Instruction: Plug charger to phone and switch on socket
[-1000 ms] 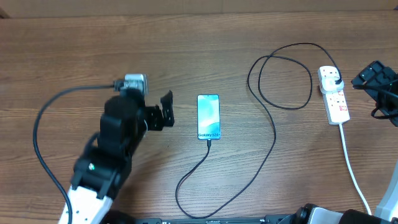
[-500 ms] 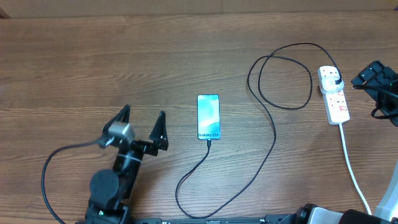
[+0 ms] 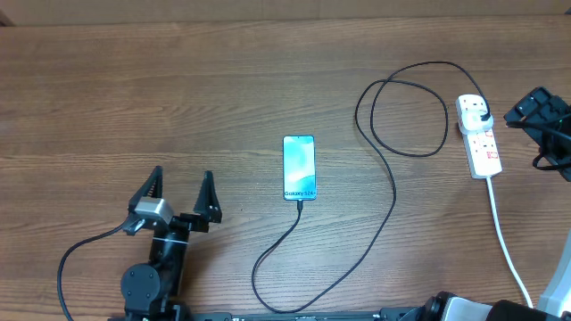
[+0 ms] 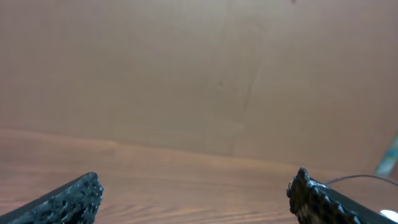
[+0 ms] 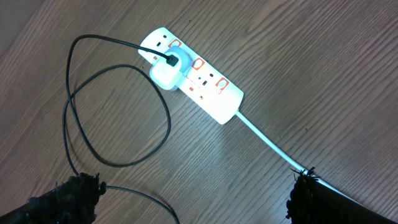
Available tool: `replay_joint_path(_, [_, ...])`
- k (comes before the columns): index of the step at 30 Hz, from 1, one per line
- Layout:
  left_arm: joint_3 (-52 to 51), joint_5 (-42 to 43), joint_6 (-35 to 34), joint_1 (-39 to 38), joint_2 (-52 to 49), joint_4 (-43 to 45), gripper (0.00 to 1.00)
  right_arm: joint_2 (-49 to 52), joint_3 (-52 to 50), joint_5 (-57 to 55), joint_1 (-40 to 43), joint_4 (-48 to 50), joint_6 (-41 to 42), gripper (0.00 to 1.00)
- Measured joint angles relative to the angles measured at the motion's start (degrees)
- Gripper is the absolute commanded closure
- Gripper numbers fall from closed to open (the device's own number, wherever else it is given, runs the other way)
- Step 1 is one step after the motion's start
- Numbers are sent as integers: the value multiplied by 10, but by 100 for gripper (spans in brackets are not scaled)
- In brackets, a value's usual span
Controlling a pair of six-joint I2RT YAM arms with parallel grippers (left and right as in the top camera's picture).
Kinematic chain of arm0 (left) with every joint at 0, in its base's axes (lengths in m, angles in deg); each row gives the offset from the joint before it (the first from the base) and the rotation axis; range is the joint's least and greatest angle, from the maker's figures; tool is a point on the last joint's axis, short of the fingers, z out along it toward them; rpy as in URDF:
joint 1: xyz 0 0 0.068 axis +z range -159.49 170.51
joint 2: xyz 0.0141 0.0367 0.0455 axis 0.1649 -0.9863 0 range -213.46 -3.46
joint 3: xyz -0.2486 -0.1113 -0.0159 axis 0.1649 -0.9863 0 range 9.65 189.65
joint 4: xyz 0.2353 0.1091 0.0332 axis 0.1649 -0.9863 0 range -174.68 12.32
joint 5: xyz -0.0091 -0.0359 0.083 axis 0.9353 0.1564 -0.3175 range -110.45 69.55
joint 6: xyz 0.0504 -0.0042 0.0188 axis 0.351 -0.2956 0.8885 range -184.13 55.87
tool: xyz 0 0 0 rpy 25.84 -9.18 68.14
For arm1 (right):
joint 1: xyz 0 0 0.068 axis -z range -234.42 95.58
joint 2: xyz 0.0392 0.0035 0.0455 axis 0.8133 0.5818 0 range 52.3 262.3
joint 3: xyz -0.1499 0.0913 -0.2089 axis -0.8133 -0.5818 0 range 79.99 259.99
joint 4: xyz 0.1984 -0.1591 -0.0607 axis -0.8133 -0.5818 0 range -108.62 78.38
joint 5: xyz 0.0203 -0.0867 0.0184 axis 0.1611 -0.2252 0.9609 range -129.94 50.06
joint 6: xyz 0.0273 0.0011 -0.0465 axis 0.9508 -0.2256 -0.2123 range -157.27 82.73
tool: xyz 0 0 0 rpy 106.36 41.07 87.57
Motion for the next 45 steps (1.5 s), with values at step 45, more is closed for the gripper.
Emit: replay_joint_path(45, [-2, 67, 136, 79, 131, -268, 0, 0, 0, 0, 0, 0, 0, 0])
